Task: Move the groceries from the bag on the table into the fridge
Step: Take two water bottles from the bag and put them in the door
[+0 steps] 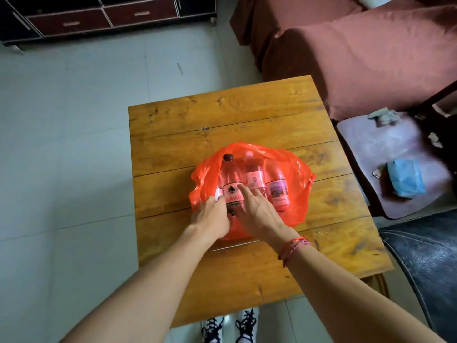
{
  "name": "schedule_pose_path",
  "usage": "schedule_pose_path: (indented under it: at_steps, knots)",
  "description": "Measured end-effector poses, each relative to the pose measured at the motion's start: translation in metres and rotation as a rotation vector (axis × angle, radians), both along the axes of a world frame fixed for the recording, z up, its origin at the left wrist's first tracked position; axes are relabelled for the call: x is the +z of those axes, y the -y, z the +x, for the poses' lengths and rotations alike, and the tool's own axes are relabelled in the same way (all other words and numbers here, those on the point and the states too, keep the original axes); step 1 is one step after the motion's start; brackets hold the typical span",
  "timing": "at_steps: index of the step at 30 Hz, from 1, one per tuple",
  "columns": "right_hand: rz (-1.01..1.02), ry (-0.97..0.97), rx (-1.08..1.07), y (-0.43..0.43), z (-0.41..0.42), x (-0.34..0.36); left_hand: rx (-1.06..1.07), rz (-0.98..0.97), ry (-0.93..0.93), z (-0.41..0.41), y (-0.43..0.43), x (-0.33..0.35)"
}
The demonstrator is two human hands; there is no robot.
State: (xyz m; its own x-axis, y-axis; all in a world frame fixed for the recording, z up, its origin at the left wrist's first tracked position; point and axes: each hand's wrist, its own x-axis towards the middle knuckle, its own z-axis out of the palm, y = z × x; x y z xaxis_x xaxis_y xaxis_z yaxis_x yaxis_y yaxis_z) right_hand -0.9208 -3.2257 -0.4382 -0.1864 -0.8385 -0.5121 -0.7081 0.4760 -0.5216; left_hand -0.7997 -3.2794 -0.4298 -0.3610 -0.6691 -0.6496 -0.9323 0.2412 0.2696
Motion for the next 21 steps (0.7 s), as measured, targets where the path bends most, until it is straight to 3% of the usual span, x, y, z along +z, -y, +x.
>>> schedule_pose_path:
  at_steps: [2, 4, 8, 11, 18, 21]
  knots:
    - [0.004, 0.015, -0.019, 0.003, 0.001, -0.004, -0.063, -0.005, 0.217, 0.000, 0.005, 0.004]
    - [0.031, 0.017, -0.035, 0.005, 0.002, -0.006, -0.130, -0.049, 0.313, -0.002, 0.008, 0.009]
    - [0.061, 0.039, -0.072, 0.007, 0.001, -0.007, -0.180, -0.179, 0.084, -0.012, 0.009, 0.012]
    - [0.069, 0.067, -0.099, 0.008, 0.000, -0.010, -0.045, -0.038, -0.101, -0.018, 0.007, 0.003]
    - [0.168, 0.179, -0.233, 0.018, 0.008, -0.024, 0.217, 0.095, 0.042, -0.009, 0.016, -0.019]
    - [0.201, 0.195, -0.301, 0.027, 0.012, -0.030, 0.330, 0.094, 0.000, -0.007, 0.024, -0.027]
